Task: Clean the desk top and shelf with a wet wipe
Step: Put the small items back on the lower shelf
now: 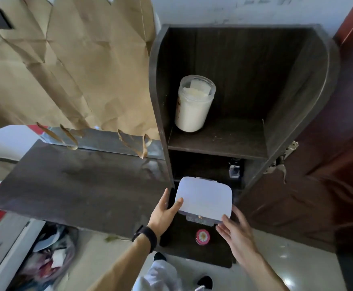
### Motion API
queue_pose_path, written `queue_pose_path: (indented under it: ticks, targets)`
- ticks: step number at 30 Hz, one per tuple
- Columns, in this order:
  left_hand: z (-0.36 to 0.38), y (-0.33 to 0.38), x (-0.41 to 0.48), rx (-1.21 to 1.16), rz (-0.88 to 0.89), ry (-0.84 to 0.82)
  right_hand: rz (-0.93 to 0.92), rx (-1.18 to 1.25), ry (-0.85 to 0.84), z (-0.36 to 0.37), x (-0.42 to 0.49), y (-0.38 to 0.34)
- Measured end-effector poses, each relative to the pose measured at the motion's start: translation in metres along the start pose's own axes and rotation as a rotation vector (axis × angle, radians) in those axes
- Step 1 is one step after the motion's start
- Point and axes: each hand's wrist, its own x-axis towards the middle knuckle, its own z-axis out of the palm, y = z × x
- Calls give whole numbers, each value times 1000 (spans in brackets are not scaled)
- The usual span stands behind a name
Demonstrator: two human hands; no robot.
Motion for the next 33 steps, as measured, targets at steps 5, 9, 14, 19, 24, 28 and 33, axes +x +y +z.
queue_pose_path:
  ticks: [5, 9, 14, 19, 24, 28, 33]
  targets:
    - [-19, -50, -10, -235, -207, -133, 60, -72, -8, 4, -22, 44]
    - [-57, -76, -16, -402, -231, -108, 82, -301, -40, 28, -20, 77]
    - [-140, -96, 7, -494, -265, -31, 57, -665, -174, 102, 0, 100]
    - [-240, -92, 45, -511, -273, 72, -176, -1114, -139, 195, 35, 119]
    - [-321, -78, 104, -493, -265, 132, -383, -1555, -140, 272, 80, 126]
    - [-363, -69, 132, -463, -279, 155, -277, -1776, -143, 308, 96, 133]
    - [-388, -61, 161, -427, -239, 228, -164, -1898, -171, 312, 98, 155]
